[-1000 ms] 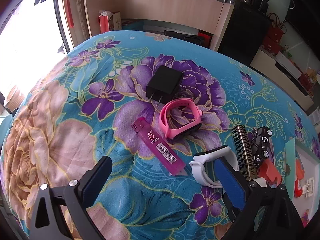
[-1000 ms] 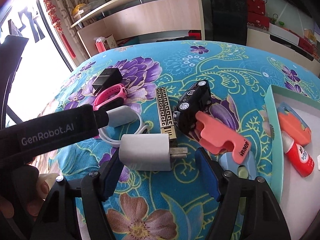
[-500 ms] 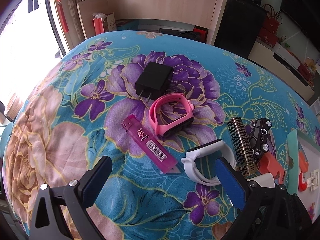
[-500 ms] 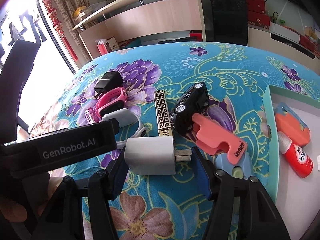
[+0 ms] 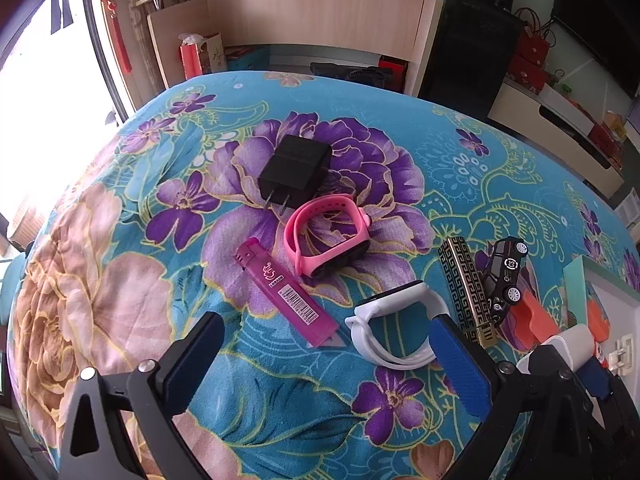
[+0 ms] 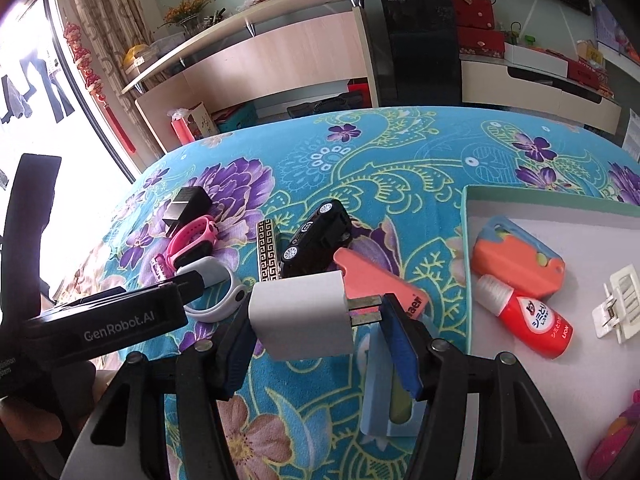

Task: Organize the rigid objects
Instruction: 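Grasp the white charger cube with the right tool while the left tool approaches the white watch band, then grasp the white watch band with the left tool while the right tool lifts the charger cube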

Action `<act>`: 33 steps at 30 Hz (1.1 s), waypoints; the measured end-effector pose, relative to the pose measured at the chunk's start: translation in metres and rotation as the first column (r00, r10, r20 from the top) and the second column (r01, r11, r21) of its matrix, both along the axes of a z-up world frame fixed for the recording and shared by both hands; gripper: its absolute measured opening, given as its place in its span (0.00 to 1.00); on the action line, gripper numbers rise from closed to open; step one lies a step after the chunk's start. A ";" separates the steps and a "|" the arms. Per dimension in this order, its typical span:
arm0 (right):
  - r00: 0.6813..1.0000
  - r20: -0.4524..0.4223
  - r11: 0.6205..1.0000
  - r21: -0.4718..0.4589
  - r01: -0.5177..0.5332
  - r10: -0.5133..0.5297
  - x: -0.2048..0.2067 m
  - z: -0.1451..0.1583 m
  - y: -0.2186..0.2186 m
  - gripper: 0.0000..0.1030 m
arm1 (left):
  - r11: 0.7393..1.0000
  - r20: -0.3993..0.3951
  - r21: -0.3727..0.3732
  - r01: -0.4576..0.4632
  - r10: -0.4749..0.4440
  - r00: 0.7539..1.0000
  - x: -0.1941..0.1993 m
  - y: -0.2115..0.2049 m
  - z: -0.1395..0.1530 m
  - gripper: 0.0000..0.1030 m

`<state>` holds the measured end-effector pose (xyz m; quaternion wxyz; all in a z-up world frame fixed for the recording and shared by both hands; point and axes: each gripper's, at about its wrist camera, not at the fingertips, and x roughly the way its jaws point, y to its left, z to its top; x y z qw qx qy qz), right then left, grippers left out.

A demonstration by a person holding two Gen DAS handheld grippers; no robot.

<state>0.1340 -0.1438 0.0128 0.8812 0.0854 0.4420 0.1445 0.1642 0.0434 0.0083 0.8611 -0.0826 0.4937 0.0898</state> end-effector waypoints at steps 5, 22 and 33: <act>0.999 0.028 0.999 0.010 0.042 -0.042 -0.002 0.009 -0.014 0.60 | 0.998 0.003 0.015 0.053 -0.053 0.999 0.001 -0.013 0.000 1.00; 0.997 -0.002 0.997 0.038 0.072 -0.072 0.001 0.006 -0.026 0.60 | 0.976 -0.018 0.164 0.144 -0.143 0.990 0.007 -0.043 -0.010 0.91; 0.998 -0.006 0.997 0.037 0.070 -0.070 0.000 0.004 -0.026 0.60 | 0.967 -0.018 0.147 0.209 -0.209 0.978 0.007 -0.056 -0.011 0.66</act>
